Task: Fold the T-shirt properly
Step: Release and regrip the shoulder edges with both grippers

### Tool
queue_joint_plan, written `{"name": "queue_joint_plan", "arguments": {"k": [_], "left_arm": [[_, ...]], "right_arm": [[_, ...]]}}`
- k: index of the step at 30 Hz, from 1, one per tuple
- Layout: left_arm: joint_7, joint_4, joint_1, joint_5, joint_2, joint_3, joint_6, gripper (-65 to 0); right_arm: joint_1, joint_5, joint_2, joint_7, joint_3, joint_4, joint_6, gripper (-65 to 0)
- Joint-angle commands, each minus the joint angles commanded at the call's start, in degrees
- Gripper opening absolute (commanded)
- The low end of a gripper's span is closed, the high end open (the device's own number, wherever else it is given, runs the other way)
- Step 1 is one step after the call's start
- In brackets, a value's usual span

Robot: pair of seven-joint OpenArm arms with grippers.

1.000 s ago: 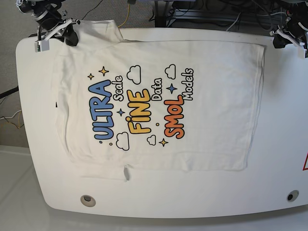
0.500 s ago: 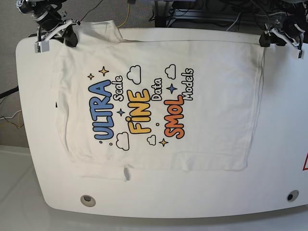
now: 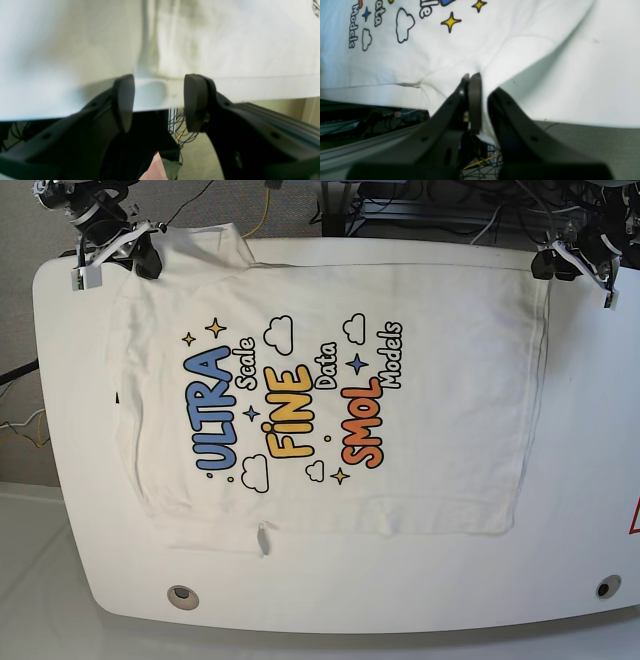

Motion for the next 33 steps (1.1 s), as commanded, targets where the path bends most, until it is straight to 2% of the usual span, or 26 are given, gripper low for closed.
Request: {"name": "queue_joint_plan", "arguments": {"k": [4, 6, 12, 16, 26, 28, 33], "left_arm": [[-0.42, -1.33, 0.06, -0.28, 0.23, -0.67, -0.22, -27.1], [0.50, -1.45, 0.24, -0.66, -0.05, -1.40, -0.81, -20.0], [0.17, -1.83, 0.04, -0.69, 0.02, -1.14, -2.75, -17.2], [-0.39, -0.88, -0.49, -0.65, 0.47, -0.60, -6.17, -16.7], [0.08, -1.05, -1.36, -0.45, 1.80, 1.55, -4.85, -22.0], [1.02, -1.23, -1.31, -0.91, 1.83, 1.38, -5.10, -28.8], [1.24, -1.02, -1.32, -0.97, 2.06, 1.14, -5.81, -35.9]], "right_arm": [[-0.01, 0.02, 0.04, 0.00, -0.12, 0.00, 0.08, -65.0], [0.05, -0.32, -0.12, -0.03, -0.30, -0.07, -0.03, -65.0], [0.16, -0.55, -0.14, -0.07, -0.37, -0.31, 0.07, -65.0], [0.36, -0.64, -0.13, 0.05, 0.01, -0.23, 0.31, -65.0], [0.36, -0.23, -0.19, 0.15, -0.16, 0.04, 0.07, -65.0], [0.41, -0.13, -0.24, 0.27, -0.15, 0.14, 0.18, -65.0], [0.38, -0.22, -0.26, 0.26, -0.05, 0.09, 0.18, -65.0]]}}
